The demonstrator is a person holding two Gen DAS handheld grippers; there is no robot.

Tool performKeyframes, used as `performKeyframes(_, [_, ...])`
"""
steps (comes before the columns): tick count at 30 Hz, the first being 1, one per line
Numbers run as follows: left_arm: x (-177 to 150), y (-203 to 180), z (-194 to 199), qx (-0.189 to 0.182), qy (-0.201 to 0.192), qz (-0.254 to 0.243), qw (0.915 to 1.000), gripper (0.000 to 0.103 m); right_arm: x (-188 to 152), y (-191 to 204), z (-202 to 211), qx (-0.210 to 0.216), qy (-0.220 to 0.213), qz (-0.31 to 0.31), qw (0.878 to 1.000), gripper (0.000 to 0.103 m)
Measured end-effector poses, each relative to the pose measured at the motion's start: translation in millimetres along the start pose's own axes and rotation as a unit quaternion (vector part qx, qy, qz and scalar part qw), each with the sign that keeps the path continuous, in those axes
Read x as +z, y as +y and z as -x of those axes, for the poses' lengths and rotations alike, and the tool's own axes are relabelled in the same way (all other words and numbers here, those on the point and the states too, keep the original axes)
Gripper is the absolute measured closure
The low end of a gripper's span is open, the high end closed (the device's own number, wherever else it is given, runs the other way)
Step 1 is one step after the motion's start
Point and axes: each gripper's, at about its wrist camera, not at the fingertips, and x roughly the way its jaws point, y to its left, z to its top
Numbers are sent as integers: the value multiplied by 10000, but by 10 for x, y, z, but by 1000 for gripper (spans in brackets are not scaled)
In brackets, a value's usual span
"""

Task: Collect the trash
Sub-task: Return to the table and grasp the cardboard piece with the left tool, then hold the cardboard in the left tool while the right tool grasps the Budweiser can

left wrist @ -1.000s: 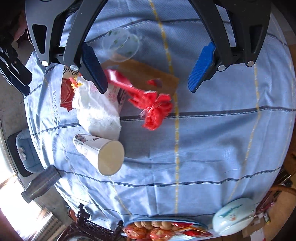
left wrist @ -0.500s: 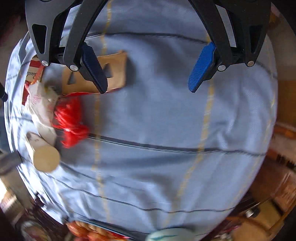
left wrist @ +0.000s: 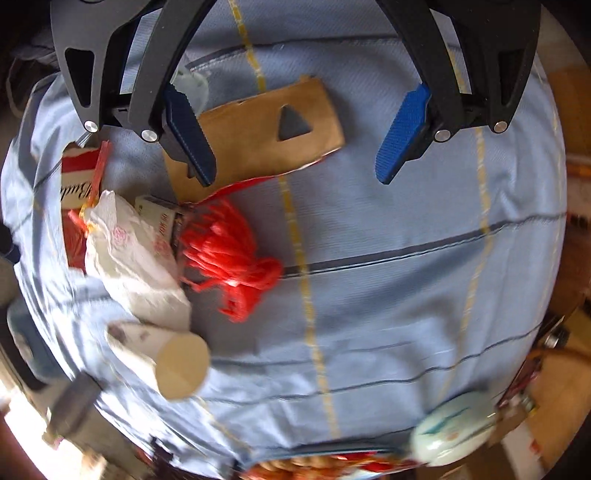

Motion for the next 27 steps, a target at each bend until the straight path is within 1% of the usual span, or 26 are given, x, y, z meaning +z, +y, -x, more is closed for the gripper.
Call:
performKeyframes(1, [11, -37, -30, 15, 7, -81, 10000, 19, -20, -39, 28, -51, -24, -72, 10000, 36])
performKeyframes(2, [30, -70, -72, 93, 3, -179, 9998, 21, -38, -71, 55, -92, -49, -132, 9999, 36])
performKeyframes(4, [31, -53, -154, 313, 74, -205, 9993, 25, -60, -115, 97, -135, -94, -211, 9996, 36])
performKeyframes(5, [39, 4, -161, 228, 81, -80, 9997, 25, -60, -127, 108, -154, -113, -232, 9995, 36])
performKeyframes(6, [44, 76, -163, 243, 102, 74, 9996, 25, -66, -137, 122, -167, -138, -260, 9994, 36])
performKeyframes(9, [21, 442, -137, 526, 174, 669, 9962, 26, -67, -125, 116, -121, -150, -301, 9994, 36])
performKeyframes(11, [-21, 690, -113, 593, 273, 1040, 9924, 27, -61, -78, 92, -67, -132, -265, 9995, 36])
performKeyframes(14, [-84, 859, -36, 627, 293, 1218, 9901, 28, -60, 23, 52, 3, -86, -118, 9999, 36])
performKeyframes(16, [-120, 840, 41, 455, 218, 1173, 9918, 28, -55, 67, 42, 17, -66, -60, 10000, 36])
performKeyframes(17, [-137, 778, 85, 346, 162, 1075, 9935, 27, -55, 78, 40, 16, -60, -53, 10000, 36])
performKeyframes(19, [-154, 588, 116, 225, 85, 775, 9967, 26, -51, 81, 40, 9, -66, -64, 10000, 36])
performKeyframes(20, [-170, 461, 112, 222, 59, 552, 9982, 26, -52, 81, 43, -2, -73, -85, 9999, 36])
performKeyframes(22, [-200, 265, 69, 307, 50, 225, 9993, 25, -67, 73, 63, -20, -87, -112, 9999, 36])
performKeyframes(23, [-246, 245, 35, 364, 56, 98, 9993, 25, -75, 77, 73, -35, -98, -114, 9999, 36])
performKeyframes(25, [-257, 233, -67, 462, 131, -3, 9988, 24, -96, 73, 99, -68, -116, -108, 9999, 36])
performKeyframes(26, [-240, 186, -112, 603, 56, -73, 9981, 20, -112, 69, 120, -86, -131, -108, 9998, 36])
performKeyframes(27, [-248, 183, -114, 597, -8, -107, 9982, 20, -121, 60, 134, -101, -144, -118, 9998, 36])
